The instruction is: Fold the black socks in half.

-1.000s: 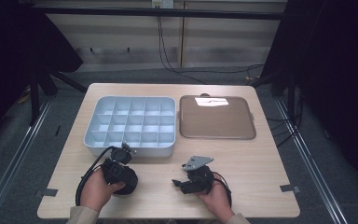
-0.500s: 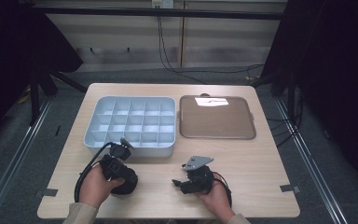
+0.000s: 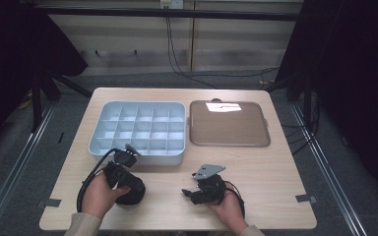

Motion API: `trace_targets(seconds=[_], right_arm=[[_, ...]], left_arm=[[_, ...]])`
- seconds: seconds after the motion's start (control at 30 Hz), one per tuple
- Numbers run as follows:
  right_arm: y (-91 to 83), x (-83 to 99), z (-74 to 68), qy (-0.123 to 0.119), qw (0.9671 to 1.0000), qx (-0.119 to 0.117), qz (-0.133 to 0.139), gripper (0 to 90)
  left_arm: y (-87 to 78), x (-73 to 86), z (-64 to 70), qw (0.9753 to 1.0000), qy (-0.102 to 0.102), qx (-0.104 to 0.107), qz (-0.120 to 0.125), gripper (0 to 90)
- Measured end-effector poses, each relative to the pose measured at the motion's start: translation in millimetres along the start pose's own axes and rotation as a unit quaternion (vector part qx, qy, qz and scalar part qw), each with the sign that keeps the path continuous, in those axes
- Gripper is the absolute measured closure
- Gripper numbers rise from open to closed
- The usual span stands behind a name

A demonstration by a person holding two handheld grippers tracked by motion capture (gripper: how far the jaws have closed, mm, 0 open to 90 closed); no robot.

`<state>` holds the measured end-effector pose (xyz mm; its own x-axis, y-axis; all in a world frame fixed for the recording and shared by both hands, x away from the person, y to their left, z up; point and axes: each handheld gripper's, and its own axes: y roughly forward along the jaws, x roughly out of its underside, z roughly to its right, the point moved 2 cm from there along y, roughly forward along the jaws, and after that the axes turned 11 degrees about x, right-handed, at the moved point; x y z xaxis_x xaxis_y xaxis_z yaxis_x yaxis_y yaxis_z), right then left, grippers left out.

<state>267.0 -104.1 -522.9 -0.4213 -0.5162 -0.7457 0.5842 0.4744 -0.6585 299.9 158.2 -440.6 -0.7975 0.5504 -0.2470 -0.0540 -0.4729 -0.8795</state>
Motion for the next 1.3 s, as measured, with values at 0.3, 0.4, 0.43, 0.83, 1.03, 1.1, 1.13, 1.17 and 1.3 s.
trace_targets(seconds=[0.3,0.4,0.43,0.83,1.03,1.1,1.13,1.17,1.3], right_arm=[[0.0,0.0,0.0,0.0,1.0,0.0,0.0,32.3],[0.0,0.0,0.0,0.0,1.0,0.0,0.0,32.3],[0.0,0.0,0.0,0.0,1.0,0.0,0.0,32.3],[0.0,0.0,0.0,0.0,1.0,0.0,0.0,32.3],[0.0,0.0,0.0,0.0,1.0,0.0,0.0,32.3],[0.0,0.0,0.0,0.0,1.0,0.0,0.0,32.3],[0.0,0.0,0.0,0.0,1.0,0.0,0.0,32.3],[0.0,0.0,0.0,0.0,1.0,0.0,0.0,32.3],[0.0,0.0,0.0,0.0,1.0,0.0,0.0,32.3]], left_arm=[[-3.8,-0.7,-0.7,1.0,0.0,-0.001,0.005,62.5],[-3.8,-1.0,-1.6,1.0,-0.002,0.0,0.004,63.1],[-3.2,-0.9,-2.1,1.0,-0.004,0.0,0.003,63.6],[22.3,4.9,-12.0,0.9998,-0.014,0.012,-0.012,66.1],[31.6,3.0,-10.7,0.9998,-0.01,0.012,-0.015,65.9],[33.8,2.2,-10.6,0.9998,-0.01,0.012,-0.015,66.4],[34.1,2.1,-10.4,0.9998,-0.012,0.012,-0.014,66.8],[34.4,2.1,-10.5,0.9998,-0.013,0.012,-0.012,67.0],[33.8,3.3,-11.4,0.9997,-0.013,0.017,-0.008,67.3]])
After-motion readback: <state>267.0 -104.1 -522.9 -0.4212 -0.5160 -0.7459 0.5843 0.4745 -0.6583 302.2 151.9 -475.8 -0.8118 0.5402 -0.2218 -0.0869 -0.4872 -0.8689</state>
